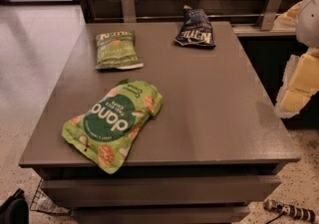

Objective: Move blue chip bag near green rice chip bag

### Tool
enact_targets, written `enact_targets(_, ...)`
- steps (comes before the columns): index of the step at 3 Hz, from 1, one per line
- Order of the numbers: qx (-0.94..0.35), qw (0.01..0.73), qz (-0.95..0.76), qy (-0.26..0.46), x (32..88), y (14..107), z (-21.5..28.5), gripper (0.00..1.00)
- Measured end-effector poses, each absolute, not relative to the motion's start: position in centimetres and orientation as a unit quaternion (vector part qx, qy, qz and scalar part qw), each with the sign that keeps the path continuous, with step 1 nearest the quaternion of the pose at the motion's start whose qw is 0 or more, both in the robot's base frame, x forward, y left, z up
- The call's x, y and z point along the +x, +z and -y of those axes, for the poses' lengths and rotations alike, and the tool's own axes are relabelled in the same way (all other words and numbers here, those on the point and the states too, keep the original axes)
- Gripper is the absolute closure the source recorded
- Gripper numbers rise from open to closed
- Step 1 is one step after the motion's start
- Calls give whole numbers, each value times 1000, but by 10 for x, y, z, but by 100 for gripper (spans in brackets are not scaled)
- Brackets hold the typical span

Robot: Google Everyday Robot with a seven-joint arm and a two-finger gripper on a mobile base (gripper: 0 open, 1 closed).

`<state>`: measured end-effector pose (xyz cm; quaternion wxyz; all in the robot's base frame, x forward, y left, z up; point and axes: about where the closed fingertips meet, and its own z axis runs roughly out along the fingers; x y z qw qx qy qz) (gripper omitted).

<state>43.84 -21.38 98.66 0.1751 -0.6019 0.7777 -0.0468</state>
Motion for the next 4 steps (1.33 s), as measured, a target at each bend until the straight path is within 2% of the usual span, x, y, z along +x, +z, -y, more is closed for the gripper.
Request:
enact_targets(2,-577,172,-796,-58,452,993,229,0)
enact_targets(3,-483,199,-848,-84,525,1006,277,0)
enact_targets(4,-403,284,-866,-82,585,1029,301,0)
